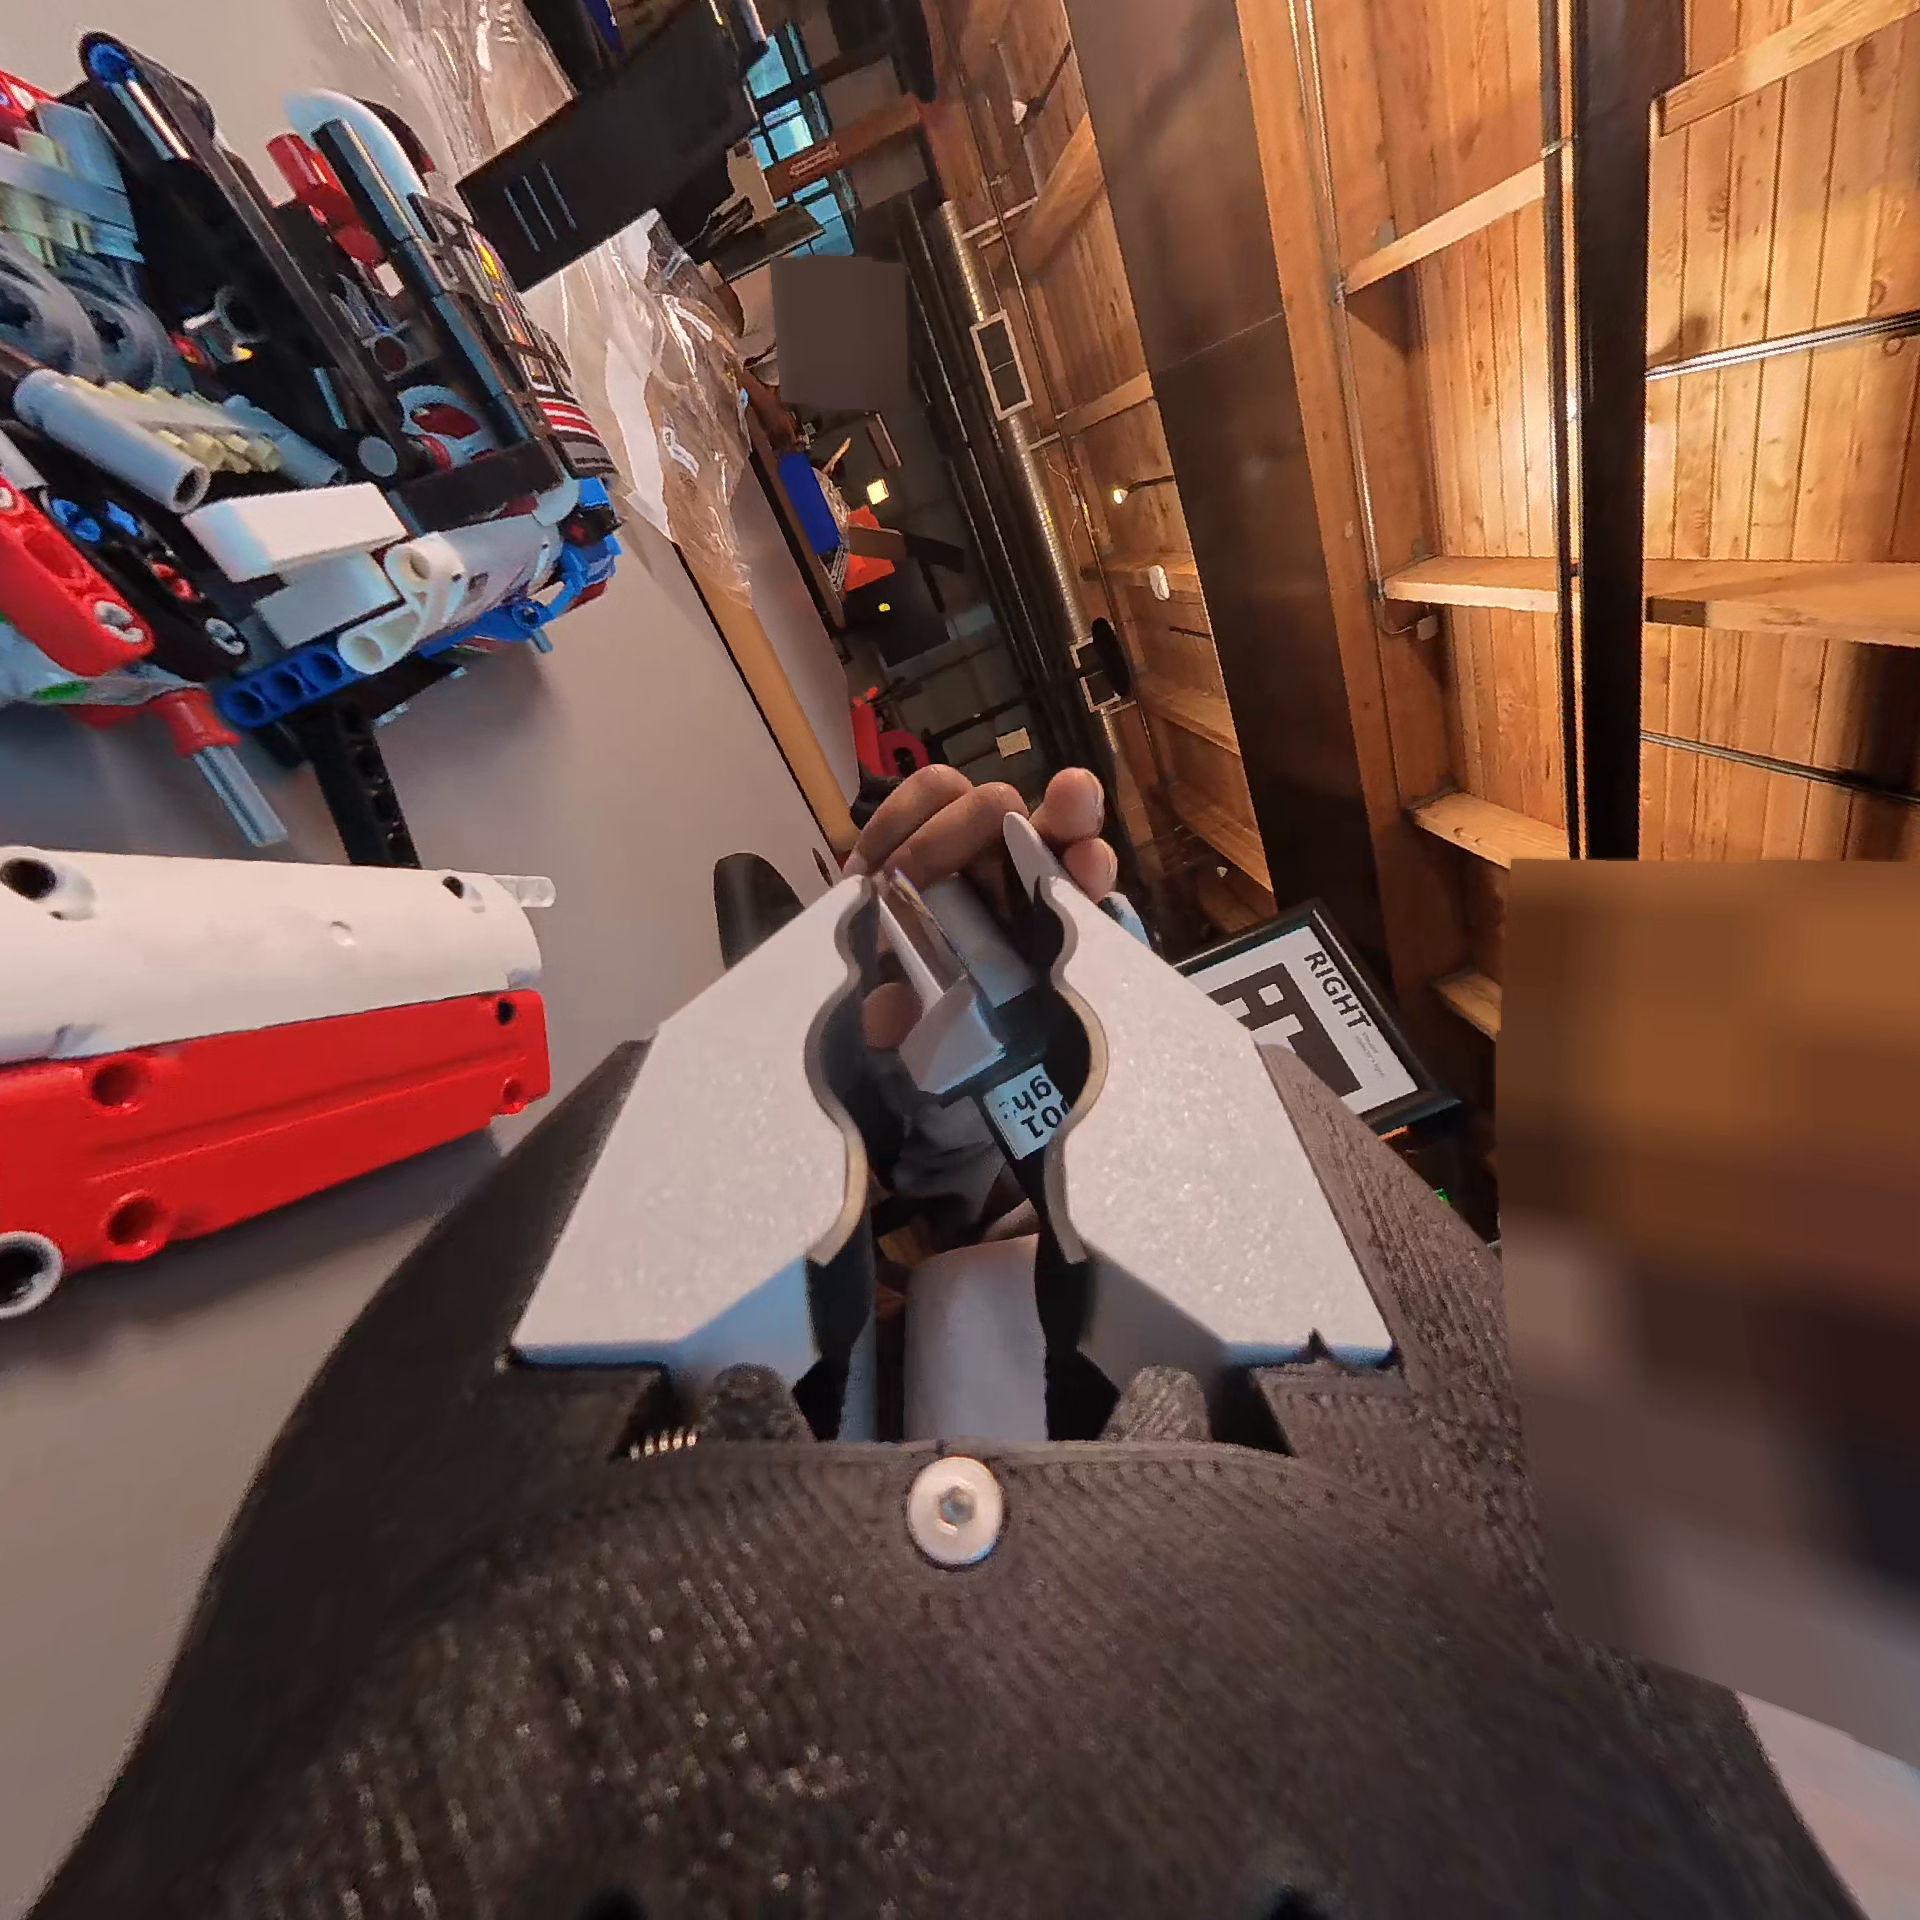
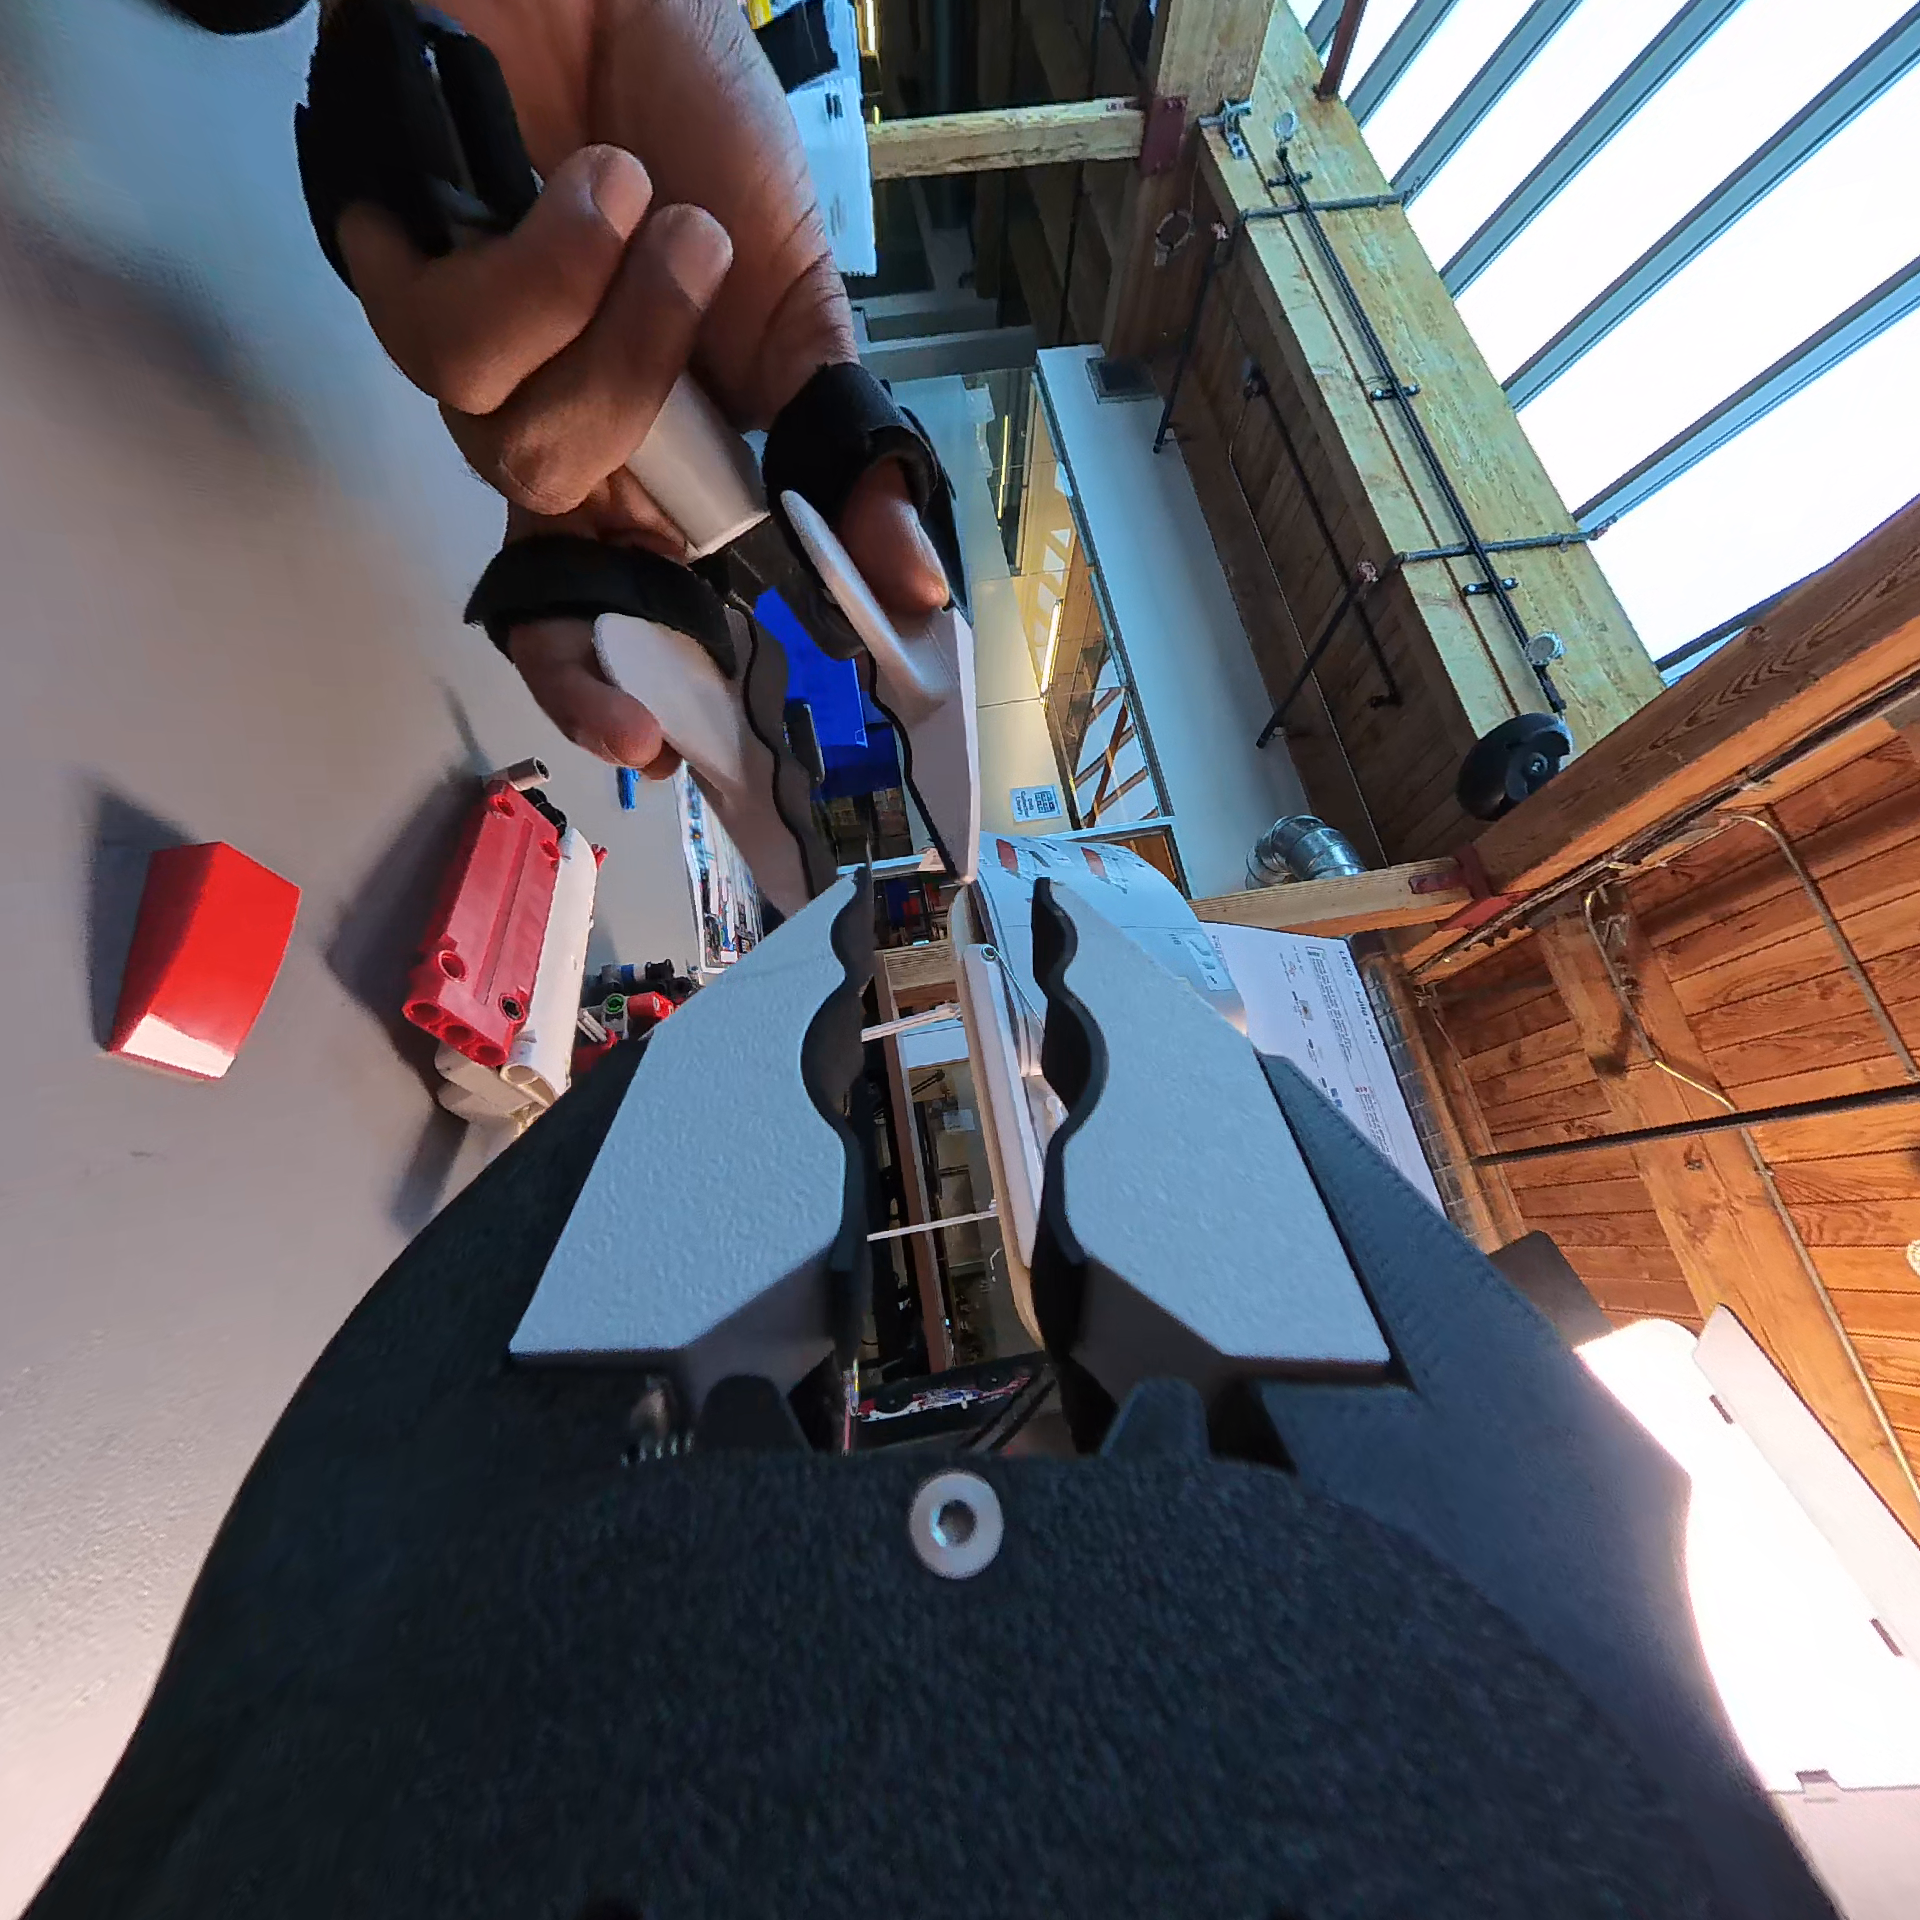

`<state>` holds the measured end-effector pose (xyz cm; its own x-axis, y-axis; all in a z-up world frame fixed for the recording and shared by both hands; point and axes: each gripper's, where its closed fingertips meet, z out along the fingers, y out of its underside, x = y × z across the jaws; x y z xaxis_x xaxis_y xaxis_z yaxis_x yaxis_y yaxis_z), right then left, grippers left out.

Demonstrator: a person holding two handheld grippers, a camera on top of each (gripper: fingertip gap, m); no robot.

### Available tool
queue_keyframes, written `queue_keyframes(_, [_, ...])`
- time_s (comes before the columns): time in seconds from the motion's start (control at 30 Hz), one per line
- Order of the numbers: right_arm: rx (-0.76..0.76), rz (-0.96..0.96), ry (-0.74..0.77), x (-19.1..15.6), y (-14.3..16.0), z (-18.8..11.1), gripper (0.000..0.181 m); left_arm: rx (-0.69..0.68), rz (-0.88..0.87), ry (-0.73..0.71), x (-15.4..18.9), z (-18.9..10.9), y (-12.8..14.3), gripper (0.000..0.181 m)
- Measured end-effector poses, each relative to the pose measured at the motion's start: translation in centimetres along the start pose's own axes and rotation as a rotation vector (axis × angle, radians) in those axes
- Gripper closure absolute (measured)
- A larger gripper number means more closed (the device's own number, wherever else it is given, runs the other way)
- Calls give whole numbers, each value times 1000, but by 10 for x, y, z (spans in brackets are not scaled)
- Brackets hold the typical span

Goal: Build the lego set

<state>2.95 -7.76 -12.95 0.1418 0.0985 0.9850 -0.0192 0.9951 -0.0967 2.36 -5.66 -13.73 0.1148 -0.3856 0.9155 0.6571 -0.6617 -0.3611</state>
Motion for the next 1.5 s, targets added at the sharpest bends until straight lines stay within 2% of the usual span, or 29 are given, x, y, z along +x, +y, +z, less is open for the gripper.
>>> queue_keyframes(0.03, [0,0,-4,-1,0,0,154,2,3,0,1,0,0,160])
queue_keyframes(0.33, [3,5,-14,-3,-1,0,155,19,28,-29,-2,-1,-4,179])
queue_keyframes(0.6, [5,8,-21,-3,-1,-1,155,20,51,-43,-3,-2,-4,181])
queue_keyframes(0.7, [-7,42,-48,-6,2,0,153,32,150,-43,3,-2,-7,181])
queue_keyframes(0.77, [5,266,-146,-15,2,0,134,90,236,-20,16,-6,-17,181])
queue_keyframes(0.83, [4,578,-267,-22,4,2,107,130,328,-18,26,-10,-25,181])
queue_keyframes(0.87, [20,776,-334,-22,0,2,104,145,379,-10,32,-11,-27,181])
queue_keyframes(0.93, [78,1188,-432,-11,-6,2,112,177,450,28,46,-12,-28,181])
queue_keyframes(1.07, [252,1637,-387,30,-3,0,156,224,529,105,65,-11,-25,181])
queue_keyframes(1.13, [279,1738,-389,35,-2,0,161,237,555,119,69,-9,-23,181])
queue_keyframes(1.3, [303,1841,-407,34,-8,1,174,243,566,134,71,-3,-16,181])
queue_keyframes(1.5, [305,1888,-391,33,-4,2,181,235,558,136,70,0,-11,181])
